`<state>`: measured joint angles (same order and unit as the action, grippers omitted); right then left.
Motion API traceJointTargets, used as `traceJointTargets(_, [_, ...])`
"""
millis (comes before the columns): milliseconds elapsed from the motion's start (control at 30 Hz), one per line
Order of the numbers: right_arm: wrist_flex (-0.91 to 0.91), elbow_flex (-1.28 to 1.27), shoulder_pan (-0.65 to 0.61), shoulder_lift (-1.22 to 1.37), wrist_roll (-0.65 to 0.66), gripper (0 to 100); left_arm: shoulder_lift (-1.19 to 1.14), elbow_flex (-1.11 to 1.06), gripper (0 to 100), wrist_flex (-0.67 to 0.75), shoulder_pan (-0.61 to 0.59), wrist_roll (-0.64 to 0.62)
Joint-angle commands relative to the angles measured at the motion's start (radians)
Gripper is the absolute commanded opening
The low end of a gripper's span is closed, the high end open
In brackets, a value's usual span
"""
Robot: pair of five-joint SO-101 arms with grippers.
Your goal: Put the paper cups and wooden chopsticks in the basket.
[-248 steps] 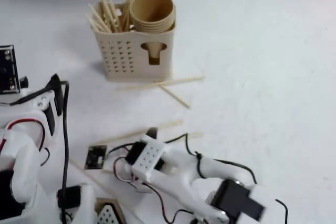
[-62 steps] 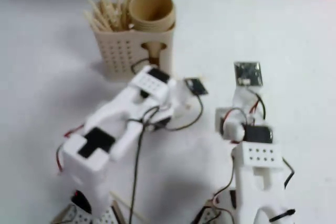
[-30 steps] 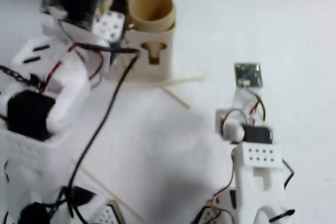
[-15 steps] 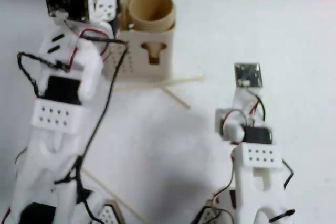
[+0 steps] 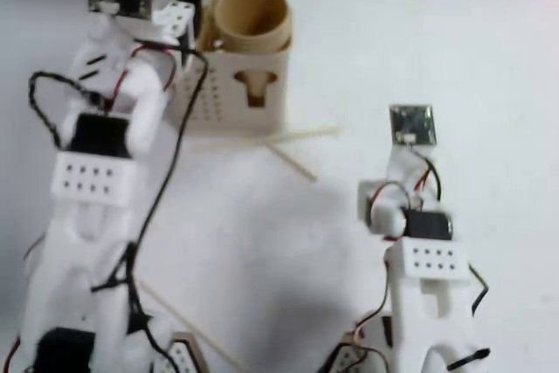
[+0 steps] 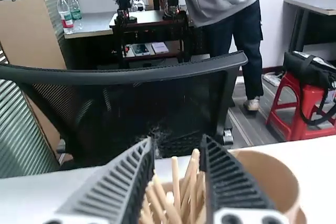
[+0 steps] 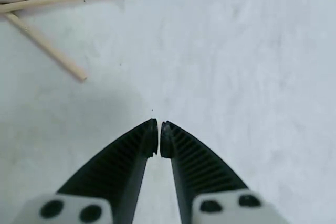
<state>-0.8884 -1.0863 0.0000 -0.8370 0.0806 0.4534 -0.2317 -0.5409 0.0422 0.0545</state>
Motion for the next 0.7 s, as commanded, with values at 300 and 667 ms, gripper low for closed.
traceJointTargets(300, [-0.074,0.094,-0.038,-0.015,0.109,2.8,0.312,0.034,16,-0.479,0.042,0.140])
traceJointTargets(667, [-0.216,0.324,-0.182,0.042,0.183,2.8,0.716,-0.330,16,-0.516,0.035,0.146])
